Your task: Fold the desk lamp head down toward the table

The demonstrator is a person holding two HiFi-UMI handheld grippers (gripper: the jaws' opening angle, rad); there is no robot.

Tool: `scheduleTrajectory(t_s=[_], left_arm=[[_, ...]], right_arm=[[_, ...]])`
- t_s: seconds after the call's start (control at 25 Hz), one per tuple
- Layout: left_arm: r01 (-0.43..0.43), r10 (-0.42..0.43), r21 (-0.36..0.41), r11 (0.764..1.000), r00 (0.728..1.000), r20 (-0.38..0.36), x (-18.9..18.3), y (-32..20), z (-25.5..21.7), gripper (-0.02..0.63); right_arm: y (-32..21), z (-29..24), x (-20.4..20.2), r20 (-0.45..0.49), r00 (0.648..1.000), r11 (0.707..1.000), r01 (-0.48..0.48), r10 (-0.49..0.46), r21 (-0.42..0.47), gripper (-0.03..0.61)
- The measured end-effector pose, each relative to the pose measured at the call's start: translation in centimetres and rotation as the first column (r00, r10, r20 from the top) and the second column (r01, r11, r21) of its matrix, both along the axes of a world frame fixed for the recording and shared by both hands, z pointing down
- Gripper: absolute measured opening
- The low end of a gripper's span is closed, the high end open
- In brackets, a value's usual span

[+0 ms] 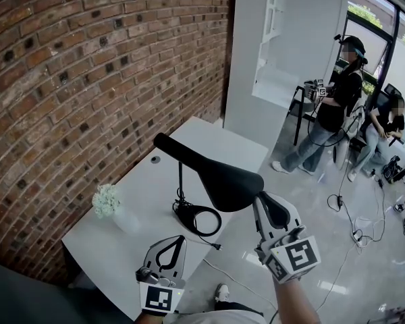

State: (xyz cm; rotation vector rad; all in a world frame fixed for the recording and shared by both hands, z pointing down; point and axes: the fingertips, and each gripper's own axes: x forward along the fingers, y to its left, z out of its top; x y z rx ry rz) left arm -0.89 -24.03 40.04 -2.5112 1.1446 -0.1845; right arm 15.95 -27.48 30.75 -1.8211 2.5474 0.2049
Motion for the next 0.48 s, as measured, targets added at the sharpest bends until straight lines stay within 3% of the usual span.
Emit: scheduleTrajectory(t_s=[0.28, 0.48], left_arm=[[-0.011, 0.011, 0.0, 1.0, 1.0, -0.023, 0.5, 0.2, 0.2, 0.008], [0.001, -0.001, 0.0, 1.0, 1.0, -0.025, 0.2, 0.1, 0.0, 0.008]], right_arm=[[-1.2, -0.9, 0.1, -0.022, 1.0, 1.0, 0.001, 0.0, 0.021, 0.021], [-2.0, -0.2, -0.2, -0.028, 0.999, 1.0, 0.023, -0.023, -0.017, 0.02]])
